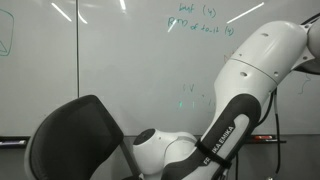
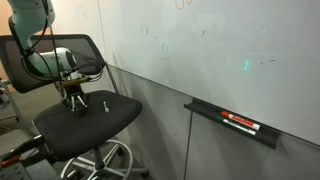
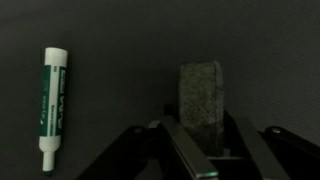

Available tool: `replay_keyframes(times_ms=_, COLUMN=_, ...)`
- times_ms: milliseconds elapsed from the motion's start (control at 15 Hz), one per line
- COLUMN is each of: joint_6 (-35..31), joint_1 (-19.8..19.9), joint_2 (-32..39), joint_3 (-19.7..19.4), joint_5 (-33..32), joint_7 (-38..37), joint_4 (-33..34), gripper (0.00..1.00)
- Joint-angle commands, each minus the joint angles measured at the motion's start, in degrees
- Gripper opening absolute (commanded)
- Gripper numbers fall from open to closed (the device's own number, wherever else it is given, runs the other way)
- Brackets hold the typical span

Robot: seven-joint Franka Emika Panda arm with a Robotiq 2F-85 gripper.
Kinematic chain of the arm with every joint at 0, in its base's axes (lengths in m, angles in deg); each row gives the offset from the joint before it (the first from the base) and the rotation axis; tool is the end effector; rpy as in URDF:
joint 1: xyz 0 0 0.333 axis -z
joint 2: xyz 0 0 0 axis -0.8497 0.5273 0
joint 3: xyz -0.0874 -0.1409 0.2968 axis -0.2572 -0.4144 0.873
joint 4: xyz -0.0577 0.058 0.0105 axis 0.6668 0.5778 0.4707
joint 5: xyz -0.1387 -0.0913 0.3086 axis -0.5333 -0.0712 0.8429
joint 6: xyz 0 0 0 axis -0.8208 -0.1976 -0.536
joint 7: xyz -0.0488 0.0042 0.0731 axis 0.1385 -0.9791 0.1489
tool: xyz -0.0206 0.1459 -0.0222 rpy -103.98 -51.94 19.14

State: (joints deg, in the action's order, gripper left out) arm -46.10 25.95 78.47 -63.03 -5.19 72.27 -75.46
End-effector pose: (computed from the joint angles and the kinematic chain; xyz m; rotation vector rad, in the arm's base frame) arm 0.4451 0.3872 0.0753 2.3875 1.5544 -0.3463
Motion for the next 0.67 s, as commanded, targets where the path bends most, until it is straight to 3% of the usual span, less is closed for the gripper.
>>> replay_keyframes(times_ms=0, joint_6=0.08, joint_1=-0.44, joint_2=0.14, joint_3=-0.55, joint_5=0.13, joint_7=0.75, joint_4=0.32, gripper=0.53)
replay_keyframes(times_ms=67, joint_6=0.08, joint_1=-0.43, joint_2=0.14, joint_3=-0.65, joint_5=-0.19, joint_7=1.03, joint_4=0.32, gripper=0.6)
replay_keyframes(times_ms=133, joint_6=0.1, joint_1=-0.41, joint_2=0.15, joint_3=-0.68, joint_5=-0.27, joint_7=1.27, joint_4=0.31, gripper=0.94)
replay_keyframes(times_ms=600, joint_6=0.83, joint_1=-0.58, joint_2=-0.61, joint_3=-0.67, joint_5=-0.05, joint_7=1.13, joint_4=0.47, gripper=1.0)
